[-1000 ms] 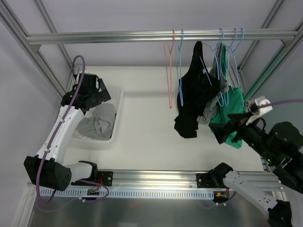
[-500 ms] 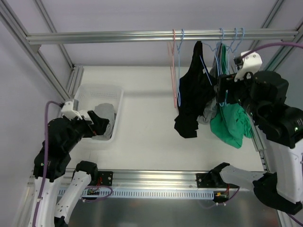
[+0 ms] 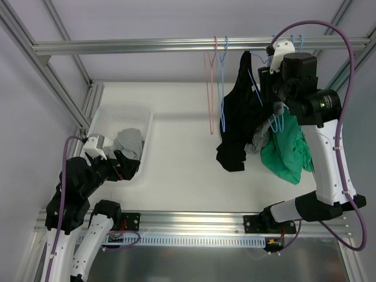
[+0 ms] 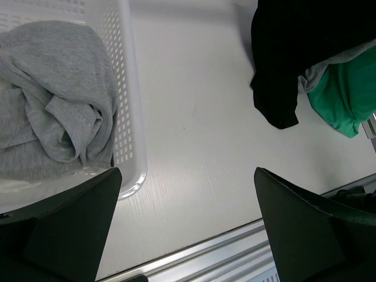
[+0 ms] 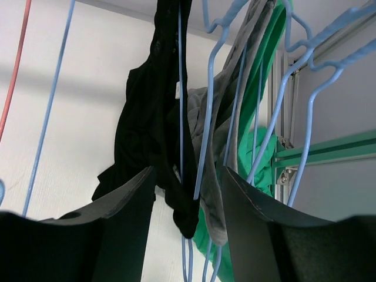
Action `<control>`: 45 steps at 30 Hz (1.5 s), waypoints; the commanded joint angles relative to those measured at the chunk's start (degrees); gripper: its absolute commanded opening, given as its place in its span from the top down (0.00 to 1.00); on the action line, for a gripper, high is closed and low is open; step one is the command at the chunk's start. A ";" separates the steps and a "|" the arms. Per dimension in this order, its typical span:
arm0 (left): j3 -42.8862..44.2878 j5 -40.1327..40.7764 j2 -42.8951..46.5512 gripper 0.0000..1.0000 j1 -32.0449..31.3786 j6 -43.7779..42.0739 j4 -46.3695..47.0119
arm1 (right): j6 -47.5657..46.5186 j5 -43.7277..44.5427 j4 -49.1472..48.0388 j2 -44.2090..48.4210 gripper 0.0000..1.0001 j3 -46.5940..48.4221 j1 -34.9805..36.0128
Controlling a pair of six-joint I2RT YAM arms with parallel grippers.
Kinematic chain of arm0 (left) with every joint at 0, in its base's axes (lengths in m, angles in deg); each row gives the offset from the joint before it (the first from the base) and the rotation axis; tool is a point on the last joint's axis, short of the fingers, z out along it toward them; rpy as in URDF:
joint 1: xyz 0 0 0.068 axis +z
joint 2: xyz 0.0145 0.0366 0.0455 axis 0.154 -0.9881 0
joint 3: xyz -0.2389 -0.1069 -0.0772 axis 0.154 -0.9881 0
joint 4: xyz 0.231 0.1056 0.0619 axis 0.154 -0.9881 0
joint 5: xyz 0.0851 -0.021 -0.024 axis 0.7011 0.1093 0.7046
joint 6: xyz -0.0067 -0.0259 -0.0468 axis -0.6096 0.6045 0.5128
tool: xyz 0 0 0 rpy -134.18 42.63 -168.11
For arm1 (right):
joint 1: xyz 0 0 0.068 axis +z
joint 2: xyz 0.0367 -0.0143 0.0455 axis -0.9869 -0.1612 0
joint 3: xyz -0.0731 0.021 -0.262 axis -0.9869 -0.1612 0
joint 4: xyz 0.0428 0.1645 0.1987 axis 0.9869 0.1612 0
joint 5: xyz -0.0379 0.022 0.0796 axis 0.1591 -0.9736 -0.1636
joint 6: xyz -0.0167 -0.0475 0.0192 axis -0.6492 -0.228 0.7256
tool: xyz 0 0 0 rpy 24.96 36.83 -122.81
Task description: Remove the tank top from the hanger
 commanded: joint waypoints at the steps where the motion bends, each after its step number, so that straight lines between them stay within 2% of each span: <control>1: -0.83 -2.21 1.55 0.01 0.31 0.34 2.52 | -1.40 -3.13 -3.98 -1.16 0.49 -0.55 -1.96; 6: -1.01 -2.74 0.86 0.01 0.39 0.34 2.87 | 0.43 -6.37 -8.55 -1.17 0.62 -5.91 -3.19; 7: -1.09 -2.83 0.59 0.01 0.31 0.25 2.87 | 0.70 -6.91 -9.51 -0.64 0.65 -7.05 -3.19; 8: -1.09 -3.09 0.33 0.01 0.31 0.25 2.87 | 1.14 -7.35 -11.70 -0.03 0.74 -9.06 -3.19; 10: -1.09 -3.27 -0.20 0.01 0.31 0.16 2.87 | 2.64 -8.49 -14.26 1.99 0.76 -11.27 -3.28; 13: -1.09 -3.71 -0.46 0.01 0.31 -0.01 3.05 | 4.30 -10.26 -18.30 3.75 1.00 -14.44 -3.72; 26: -1.71 -4.15 1.03 0.01 -0.40 0.43 3.31 | 12.22 -13.42 -32.98 12.27 1.00 -21.64 -3.81; 31: -1.36 -5.98 1.12 0.01 -0.40 -0.27 3.75 | 13.54 -14.38 -31.68 17.37 1.00 -23.05 -3.72; 35: 1.97 -12.39 -2.03 0.01 -0.40 -2.12 5.59 | 14.94 -14.30 -21.78 23.52 1.00 -24.99 -3.81; 39: 11.26 -25.99 -9.85 0.01 -0.40 1.13 11.48 | 15.30 -20.52 -15.86 32.83 1.00 -30.42 -3.72; 43: 22.17 -28.58 -18.90 0.01 -2.32 3.06 14.56 | 14.95 -23.78 -6.91 41.10 1.00 -31.23 -3.72; 45: 29.44 -26.83 -24.61 0.01 -8.98 2.89 14.57 | 13.98 -28.33 -0.75 44.70 1.00 -30.79 -3.81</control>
